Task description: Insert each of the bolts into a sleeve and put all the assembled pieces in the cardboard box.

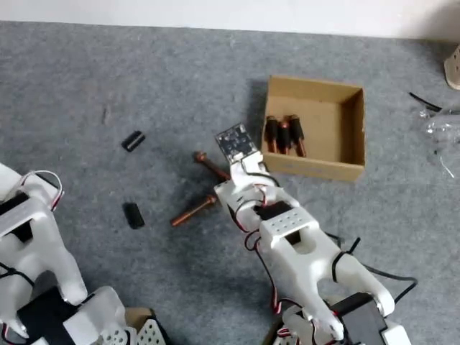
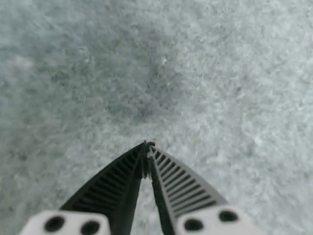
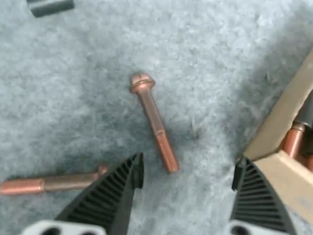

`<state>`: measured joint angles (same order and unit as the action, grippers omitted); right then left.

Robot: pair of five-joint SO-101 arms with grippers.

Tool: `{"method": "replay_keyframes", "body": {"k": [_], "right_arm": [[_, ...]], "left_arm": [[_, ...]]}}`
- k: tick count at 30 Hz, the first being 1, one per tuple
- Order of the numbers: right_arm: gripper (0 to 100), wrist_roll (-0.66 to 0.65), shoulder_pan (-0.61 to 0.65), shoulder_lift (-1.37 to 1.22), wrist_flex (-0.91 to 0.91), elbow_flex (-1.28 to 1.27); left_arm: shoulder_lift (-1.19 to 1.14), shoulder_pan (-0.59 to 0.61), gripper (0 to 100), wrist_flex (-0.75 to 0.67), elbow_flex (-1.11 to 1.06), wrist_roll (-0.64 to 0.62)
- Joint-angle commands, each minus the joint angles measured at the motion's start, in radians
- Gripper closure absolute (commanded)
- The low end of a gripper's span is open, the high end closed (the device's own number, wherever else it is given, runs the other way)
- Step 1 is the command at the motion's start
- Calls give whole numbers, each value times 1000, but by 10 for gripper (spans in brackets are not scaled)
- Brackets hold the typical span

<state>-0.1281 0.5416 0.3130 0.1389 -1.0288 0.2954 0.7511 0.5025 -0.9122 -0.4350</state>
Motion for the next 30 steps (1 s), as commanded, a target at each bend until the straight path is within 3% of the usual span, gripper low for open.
{"method": "replay_keyframes", "body": {"k": [1,8,11,14,18,22,30], "right_arm": [[743,-18,-13,4,-85,-21],[743,-14,-8,13,-117,-42],[743,49,-13,15,73,-7],[743,150,-7,-1,341,199],[743,107,73,-91,572,506],[743,143,147,-275,613,771],[743,396,213,-668,611,1211]], "left_arm": [[44,5,993,-132,-36,-5],[44,5,993,-180,-59,-5],[44,8,993,-180,-61,-5],[44,8,993,-180,-61,-5],[44,5,993,-180,-61,-5],[44,5,993,-180,-61,-5],[44,5,993,-180,-59,-5]]}}
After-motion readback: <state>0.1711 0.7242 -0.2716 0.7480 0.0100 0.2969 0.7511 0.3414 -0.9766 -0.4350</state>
